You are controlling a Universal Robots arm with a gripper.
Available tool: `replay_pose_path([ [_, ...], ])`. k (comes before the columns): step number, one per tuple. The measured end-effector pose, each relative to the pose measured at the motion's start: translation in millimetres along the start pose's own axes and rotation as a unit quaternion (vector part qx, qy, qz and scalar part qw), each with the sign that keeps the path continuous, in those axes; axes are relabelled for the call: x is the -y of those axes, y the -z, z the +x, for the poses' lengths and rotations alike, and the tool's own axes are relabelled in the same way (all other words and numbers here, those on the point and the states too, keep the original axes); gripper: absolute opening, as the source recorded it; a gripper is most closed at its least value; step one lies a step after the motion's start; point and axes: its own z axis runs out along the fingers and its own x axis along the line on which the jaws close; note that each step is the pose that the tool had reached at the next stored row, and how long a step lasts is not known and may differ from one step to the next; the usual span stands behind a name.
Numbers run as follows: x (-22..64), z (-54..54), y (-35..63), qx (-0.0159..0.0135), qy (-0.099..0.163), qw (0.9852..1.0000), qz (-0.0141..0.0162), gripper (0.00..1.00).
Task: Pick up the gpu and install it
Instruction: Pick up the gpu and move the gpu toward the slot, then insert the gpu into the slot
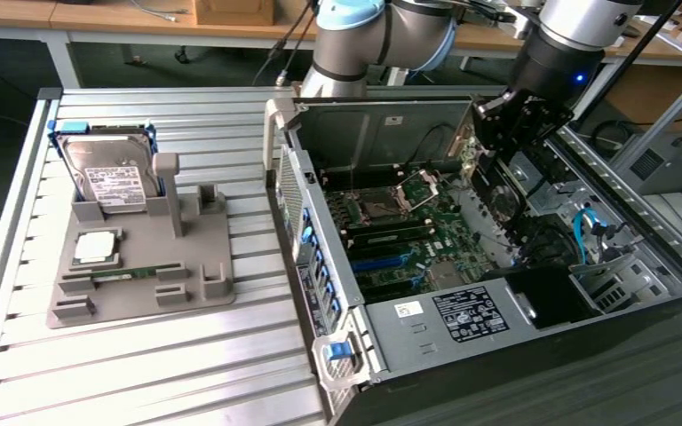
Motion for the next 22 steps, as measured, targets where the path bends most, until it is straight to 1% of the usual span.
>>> replay_pose_path([
  [8, 0.0, 0.0, 0.0, 0.0, 0.005, 1.0, -0.0001, 0.27],
  [17, 0.0, 0.1, 0.0, -0.0002, 0.03, 0.9995, -0.0006, 0.27],
  [22, 0.0, 0.1, 0.0, -0.0004, 0.054, 0.9986, -0.001, 0.27],
])
